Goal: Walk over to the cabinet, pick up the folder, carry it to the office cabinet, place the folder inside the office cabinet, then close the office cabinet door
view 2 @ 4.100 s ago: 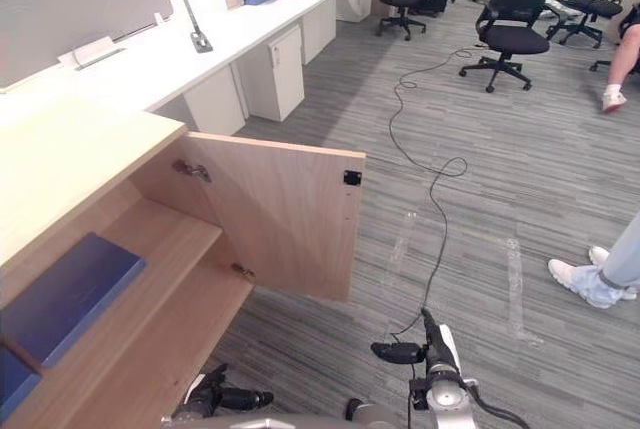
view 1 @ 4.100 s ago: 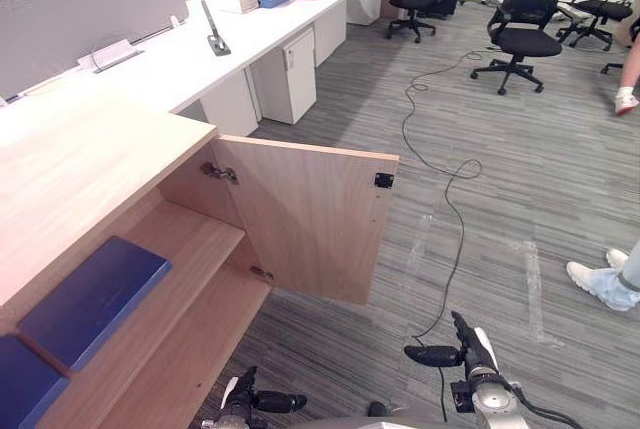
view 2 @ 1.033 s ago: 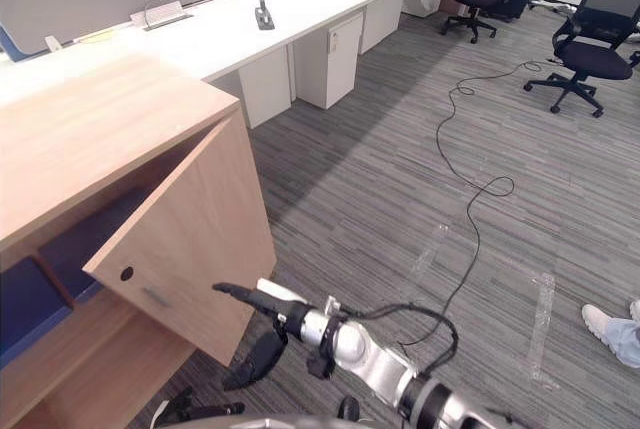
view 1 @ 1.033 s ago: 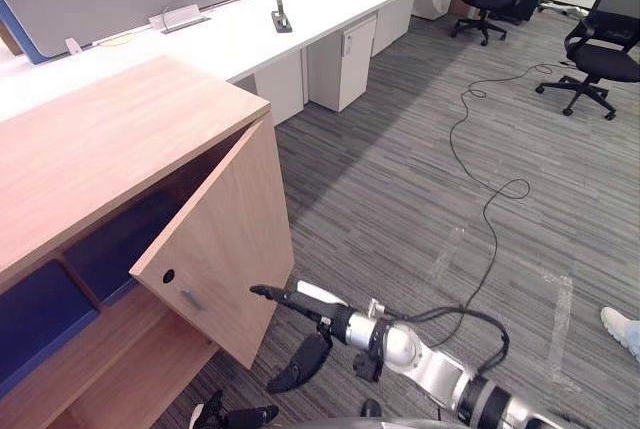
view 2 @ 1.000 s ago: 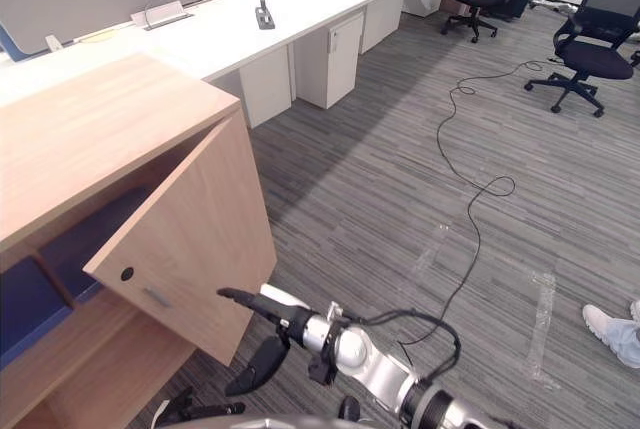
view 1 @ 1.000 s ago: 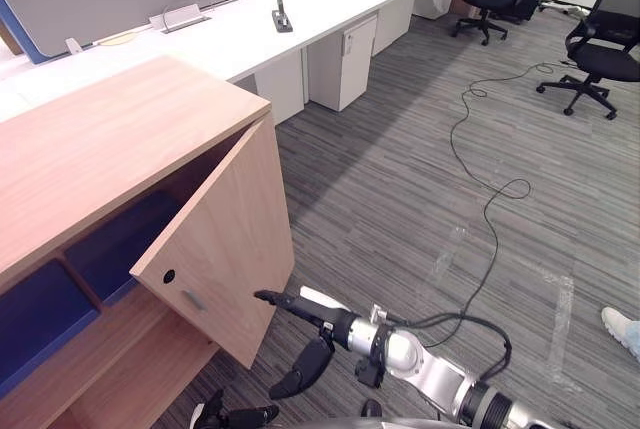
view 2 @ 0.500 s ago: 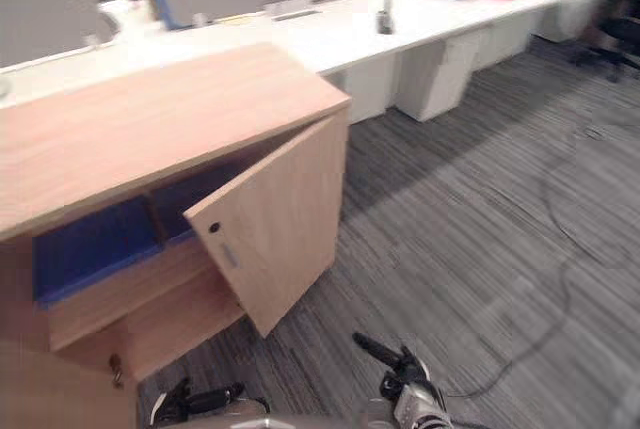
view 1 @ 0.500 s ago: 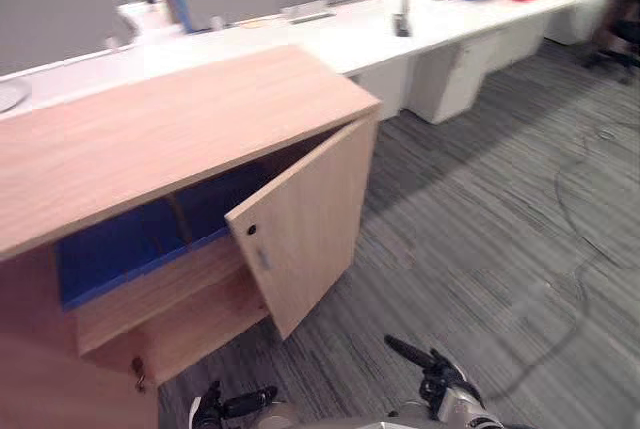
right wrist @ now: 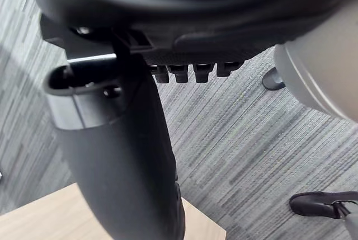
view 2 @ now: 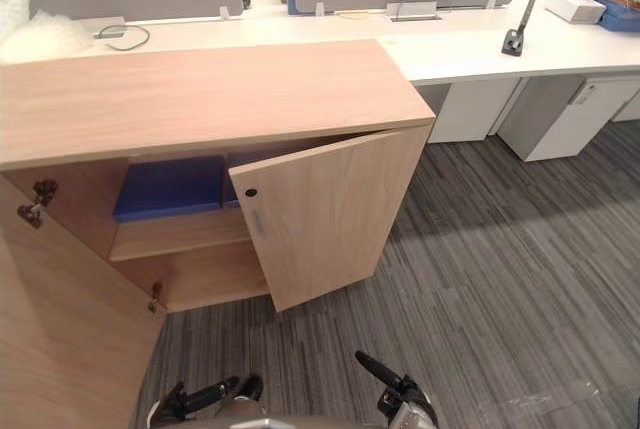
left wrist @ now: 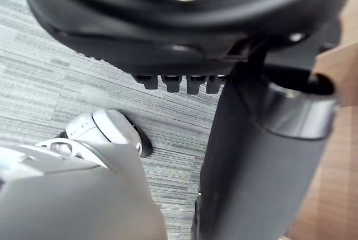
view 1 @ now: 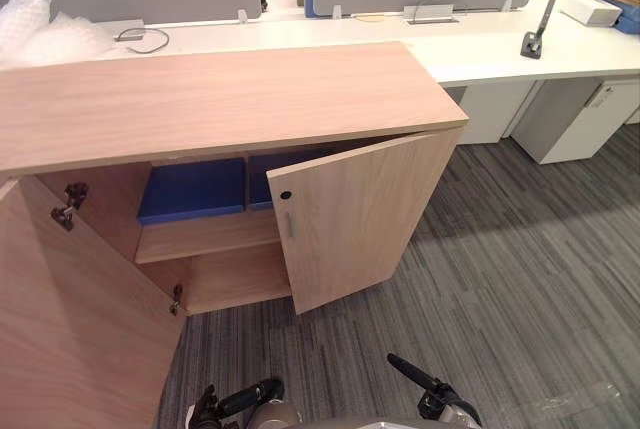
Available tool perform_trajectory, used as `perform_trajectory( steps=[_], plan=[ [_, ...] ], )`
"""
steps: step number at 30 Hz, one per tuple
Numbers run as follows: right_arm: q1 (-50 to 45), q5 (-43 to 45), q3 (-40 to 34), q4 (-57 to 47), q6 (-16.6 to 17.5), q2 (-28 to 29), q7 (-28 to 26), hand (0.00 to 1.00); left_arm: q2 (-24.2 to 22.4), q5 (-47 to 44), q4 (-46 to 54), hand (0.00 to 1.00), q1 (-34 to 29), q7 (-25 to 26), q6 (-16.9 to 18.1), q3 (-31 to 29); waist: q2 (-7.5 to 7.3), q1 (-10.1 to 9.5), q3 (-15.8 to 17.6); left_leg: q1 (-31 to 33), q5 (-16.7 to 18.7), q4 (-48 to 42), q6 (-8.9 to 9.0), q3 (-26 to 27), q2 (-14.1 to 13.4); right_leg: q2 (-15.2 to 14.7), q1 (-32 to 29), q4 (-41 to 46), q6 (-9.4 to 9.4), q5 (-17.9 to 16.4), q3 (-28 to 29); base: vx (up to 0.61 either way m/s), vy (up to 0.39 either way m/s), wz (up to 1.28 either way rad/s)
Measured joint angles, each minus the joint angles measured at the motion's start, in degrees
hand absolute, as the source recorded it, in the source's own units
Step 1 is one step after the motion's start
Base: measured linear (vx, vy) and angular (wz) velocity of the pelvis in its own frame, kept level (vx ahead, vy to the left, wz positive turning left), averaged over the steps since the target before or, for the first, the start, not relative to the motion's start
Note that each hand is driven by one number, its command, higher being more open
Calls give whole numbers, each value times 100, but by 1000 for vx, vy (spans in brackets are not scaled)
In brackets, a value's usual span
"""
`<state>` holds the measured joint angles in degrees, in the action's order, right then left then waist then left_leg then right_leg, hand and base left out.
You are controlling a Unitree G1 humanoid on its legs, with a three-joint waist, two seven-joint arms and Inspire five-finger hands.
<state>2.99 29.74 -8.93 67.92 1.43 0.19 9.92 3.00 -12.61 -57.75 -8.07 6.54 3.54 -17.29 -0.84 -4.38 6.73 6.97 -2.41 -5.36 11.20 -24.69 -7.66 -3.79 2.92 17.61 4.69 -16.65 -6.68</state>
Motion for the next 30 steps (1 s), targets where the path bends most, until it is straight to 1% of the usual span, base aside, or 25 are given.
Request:
perform_trajectory(
  steps=[1,2,3,4,5,6,7,8,9,10,11,12,13,14,15,16,17,19,20,21,23,25,29,30],
  plan=[
    [-18,-84,-165,-32,8,38,-9,100,8,-89,54,100,12,34,23,-19,-57,52,29,86,-156,9,-69,154,12,-43,52,-8,-23,3,-241,-63,-48,92],
    [-32,-144,-279,-78,8,59,-6,100,2,-147,147,100,10,60,37,-24,-102,97,23,208,-281,13,-227,481,17,-89,50,-17,-60,22,-479,-90,-30,127],
    [-20,-297,-526,-81,13,120,5,100,-54,-203,248,100,88,65,77,-192,-194,161,71,548,-66,-485,-467,1342,-74,-185,25,-36,-120,56,-810,-85,4,120],
    [-12,-377,-686,-88,13,134,12,100,-129,-308,323,100,116,75,94,-357,-176,166,84,918,345,-1657,-647,2318,-314,-242,43,-36,-119,63,-1028,-57,32,99],
    [-19,-437,-776,-93,12,131,12,100,-156,-314,339,100,109,92,98,-400,-171,168,86,998,601,-2197,-756,2723,-456,-259,73,-40,-103,72,-1099,-9,80,80],
    [-32,-508,-961,-142,15,124,12,100,-176,-309,344,100,73,98,101,-396,-110,189,99,959,1127,-2942,-860,3456,-698,-327,175,-32,-72,88,-1295,29,149,73],
    [-87,-511,-1186,-229,18,135,7,100,-213,-305,343,100,64,96,119,-389,-42,210,100,887,1433,-3214,-946,3912,-825,-393,223,12,-58,87,-1471,53,241,101],
    [-131,-510,-1546,-341,26,139,-13,100,-303,-296,339,100,77,86,156,-376,133,230,83,900,1619,-3154,-1126,4353,-849,-430,209,174,56,31,-1610,47,232,92],
    [-123,-509,-1760,-352,36,150,-36,100,-293,-298,335,100,94,66,165,-374,126,250,106,899,1636,-2999,-1136,4334,-662,-509,158,215,82,-40,-1598,26,225,121],
    [-137,-503,-2119,-291,33,261,-78,100,-223,-282,249,100,167,52,203,-270,-71,317,86,847,1333,-2403,-1241,4151,-128,-622,155,33,3,-137,-1435,-2,103,158],
    [-182,-500,-2360,-180,11,360,-107,100,-115,-238,107,100,227,16,216,-147,-289,481,15,612,1205,-1771,-1288,4176,307,-727,293,-421,-115,49,-1357,-13,44,163],
    [-195,-491,-2523,-191,14,368,-119,100,-120,-237,50,100,228,12,218,-166,-230,515,6,603,1350,-1987,-1335,4383,235,-790,412,-535,67,175,-1499,18,10,122],
    [-180,-489,-2845,-188,13,206,-131,100,-229,-279,-67,100,176,38,212,-238,19,481,15,478,1410,-2043,-1290,4317,160,-747,534,-520,130,209,-1611,60,92,60],
    [-181,-488,-2979,-181,12,176,-134,100,-227,-261,-151,100,218,46,208,-262,42,475,65,310,1309,-1775,-1323,4283,341,-836,626,-585,90,282,-1652,85,173,48],
    [-214,-459,-3045,-170,10,196,-125,100,-214,-251,-216,100,212,43,223,-260,11,475,33,76,1010,-1159,-1379,4267,603,-960,645,-680,3,450,-1663,69,153,37],
    [-233,-440,-3042,-163,14,210,-124,100,-213,-249,-233,100,210,41,219,-250,15,478,25,-34,855,-850,-1403,4245,701,-983,645,-723,-12,558,-1668,54,112,32],
    [-268,-406,-3050,-182,49,218,-135,100,-209,-249,-299,100,209,32,219,-208,25,493,5,-242,556,-257,-1427,4199,847,-1003,645,-818,23,751,-1675,64,63,25],
    [-270,-253,-3063,-161,57,236,-143,100,-208,-256,-383,100,215,-18,218,-209,0,508,5,-609,139,534,-1438,4103,965,-962,733,-943,61,973,-1711,96,55,25],
    [-267,-247,-3099,-110,71,271,-147,100,-179,-257,-388,100,215,-50,220,-207,-39,507,28,-839,-21,854,-1441,4044,993,-930,836,-947,54,1020,-1738,72,35,29],
    [-281,-237,-3129,-59,87,288,-148,100,-129,-260,-431,100,218,-84,219,-187,-111,520,30,-1029,-104,1034,-1428,3950,1021,-931,972,-939,45,1030,-1813,41,20,28],
    [-314,-138,-3144,-51,101,364,-144,100,-88,-263,-441,100,216,-95,223,-164,-180,512,-3,-1102,-103,1033,-1426,3883,1029,-930,1073,-923,34,1037,-1866,34,-1,23],
    [-330,-26,-3143,-51,126,383,-155,100,-76,-296,-446,100,216,-119,223,-167,-209,520,-3,-1165,-101,1034,-1422,3821,1051,-920,1162,-925,34,1040,-1891,13,-11,16],
    [-339,136,-3137,-53,166,335,-188,100,-108,-655,-515,100,202,-119,225,-386,-144,519,19,-1210,-106,1069,-1406,3790,1069,-925,1235,-945,36,1041,-1968,-34,-15,3],
    [-342,189,-3138,-53,170,303,-195,100,-140,-760,-546,100,202,-116,224,-484,-105,524,42,-1211,-108,1072,-1403,3792,1069,-925,1236,-951,37,1041,-1971,-38,-11,-2]
  ],
)
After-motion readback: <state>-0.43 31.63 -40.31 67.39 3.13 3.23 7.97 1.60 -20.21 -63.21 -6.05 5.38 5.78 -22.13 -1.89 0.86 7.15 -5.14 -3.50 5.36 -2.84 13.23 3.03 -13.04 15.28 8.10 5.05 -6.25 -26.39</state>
